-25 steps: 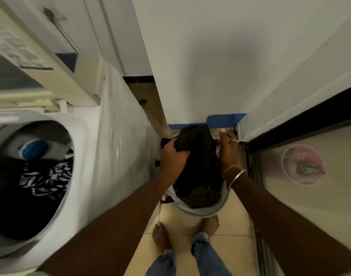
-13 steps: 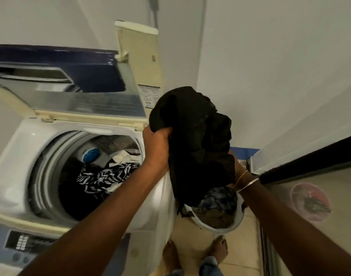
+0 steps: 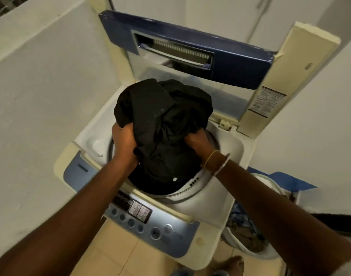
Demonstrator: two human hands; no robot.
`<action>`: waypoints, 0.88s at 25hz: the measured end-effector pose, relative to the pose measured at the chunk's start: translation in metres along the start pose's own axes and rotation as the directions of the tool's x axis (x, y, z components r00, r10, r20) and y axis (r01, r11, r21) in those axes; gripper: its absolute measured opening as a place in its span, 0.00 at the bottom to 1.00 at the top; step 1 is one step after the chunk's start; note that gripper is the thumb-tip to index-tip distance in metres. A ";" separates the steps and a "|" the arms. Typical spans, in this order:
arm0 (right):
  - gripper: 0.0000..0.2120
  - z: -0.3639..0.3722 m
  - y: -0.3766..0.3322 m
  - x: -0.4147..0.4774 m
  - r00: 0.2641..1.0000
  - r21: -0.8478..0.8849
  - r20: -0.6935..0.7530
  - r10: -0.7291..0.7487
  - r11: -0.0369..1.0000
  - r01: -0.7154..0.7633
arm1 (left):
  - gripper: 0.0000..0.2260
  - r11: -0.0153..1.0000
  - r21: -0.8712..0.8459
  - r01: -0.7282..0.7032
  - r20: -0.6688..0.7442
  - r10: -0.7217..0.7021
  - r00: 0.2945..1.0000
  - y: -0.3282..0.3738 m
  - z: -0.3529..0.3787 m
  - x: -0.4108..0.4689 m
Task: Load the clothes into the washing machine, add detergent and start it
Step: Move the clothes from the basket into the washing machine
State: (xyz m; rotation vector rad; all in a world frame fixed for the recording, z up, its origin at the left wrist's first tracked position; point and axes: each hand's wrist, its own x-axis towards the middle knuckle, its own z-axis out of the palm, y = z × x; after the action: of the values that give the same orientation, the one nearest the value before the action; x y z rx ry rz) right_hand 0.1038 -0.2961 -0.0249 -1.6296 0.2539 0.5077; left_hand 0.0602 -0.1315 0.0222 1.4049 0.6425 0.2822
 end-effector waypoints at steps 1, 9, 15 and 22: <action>0.17 0.018 0.009 0.016 0.999 0.004 -0.001 -0.051 0.999 0.051 | 0.03 0.996 0.079 0.032 -0.030 -0.030 0.999 -0.010 -0.010 0.014; 0.31 0.041 0.081 0.068 0.875 0.033 -0.007 0.484 0.875 -0.483 | 0.17 0.696 0.586 0.415 0.031 -0.531 0.847 -0.101 -0.035 0.052; 0.08 0.004 0.071 0.054 0.990 -0.228 -0.083 0.112 0.965 -0.128 | 0.04 0.806 0.574 0.145 0.017 -0.189 0.982 -0.117 0.018 0.027; 0.05 -0.078 0.057 -0.041 0.727 -0.183 -0.569 -0.384 0.921 0.343 | 0.06 0.835 0.284 -0.472 0.247 0.411 0.877 -0.092 0.126 -0.087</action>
State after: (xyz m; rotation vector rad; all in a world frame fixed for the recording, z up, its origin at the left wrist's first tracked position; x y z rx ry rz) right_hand 0.0561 -0.3853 -0.0520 -1.8142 0.3721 -0.3274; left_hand 0.0453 -0.2981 -0.0409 1.8876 0.2086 0.4231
